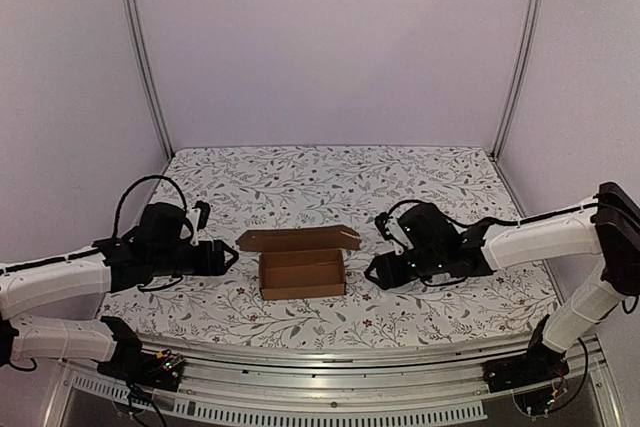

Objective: Fold the paper box

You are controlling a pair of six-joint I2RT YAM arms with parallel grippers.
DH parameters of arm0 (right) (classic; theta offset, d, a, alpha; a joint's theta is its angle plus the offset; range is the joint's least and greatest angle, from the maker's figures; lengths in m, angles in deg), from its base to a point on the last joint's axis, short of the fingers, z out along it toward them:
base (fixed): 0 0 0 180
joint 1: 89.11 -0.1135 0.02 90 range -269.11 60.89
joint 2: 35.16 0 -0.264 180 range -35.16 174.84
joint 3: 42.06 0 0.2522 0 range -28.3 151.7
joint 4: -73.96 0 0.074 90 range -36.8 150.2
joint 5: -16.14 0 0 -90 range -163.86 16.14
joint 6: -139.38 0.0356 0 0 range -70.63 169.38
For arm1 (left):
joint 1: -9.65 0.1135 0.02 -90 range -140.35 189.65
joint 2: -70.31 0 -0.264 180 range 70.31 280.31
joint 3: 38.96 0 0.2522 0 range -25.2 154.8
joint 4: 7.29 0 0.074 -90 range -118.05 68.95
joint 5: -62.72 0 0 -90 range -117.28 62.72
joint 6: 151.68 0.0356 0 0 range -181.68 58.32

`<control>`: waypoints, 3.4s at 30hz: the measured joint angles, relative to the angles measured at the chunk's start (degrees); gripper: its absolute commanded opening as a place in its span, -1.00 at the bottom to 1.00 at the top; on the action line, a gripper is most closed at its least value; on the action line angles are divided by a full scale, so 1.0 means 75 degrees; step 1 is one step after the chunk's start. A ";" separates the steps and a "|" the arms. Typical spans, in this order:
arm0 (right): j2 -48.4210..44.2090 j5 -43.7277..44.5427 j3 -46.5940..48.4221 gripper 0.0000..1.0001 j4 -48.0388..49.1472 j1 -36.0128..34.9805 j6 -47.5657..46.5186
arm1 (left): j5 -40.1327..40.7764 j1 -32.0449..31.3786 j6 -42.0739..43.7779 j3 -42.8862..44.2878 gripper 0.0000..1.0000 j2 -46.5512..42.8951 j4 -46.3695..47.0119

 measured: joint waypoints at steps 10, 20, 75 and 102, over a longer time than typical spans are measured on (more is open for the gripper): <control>-0.1676 0.0329 0.0006 0.97 -0.1003 0.0472 -0.1201 | 0.0125 0.0003 0.0863 -0.0382 0.37 -0.0047 0.1040; -0.1440 -0.0221 0.0600 0.92 -0.0988 0.0583 -0.2358 | 0.0169 0.0003 0.1591 -0.0478 0.35 0.0175 0.1915; 0.0248 -0.1524 0.1218 -1.00 0.0216 0.0638 -0.4491 | -0.0463 0.0003 0.1434 -0.0478 0.35 0.0283 0.1999; -0.1958 -0.1658 0.0117 -1.00 -0.1224 0.0175 -0.4517 | -0.1766 0.0003 0.2189 -0.0201 0.20 0.2352 0.4062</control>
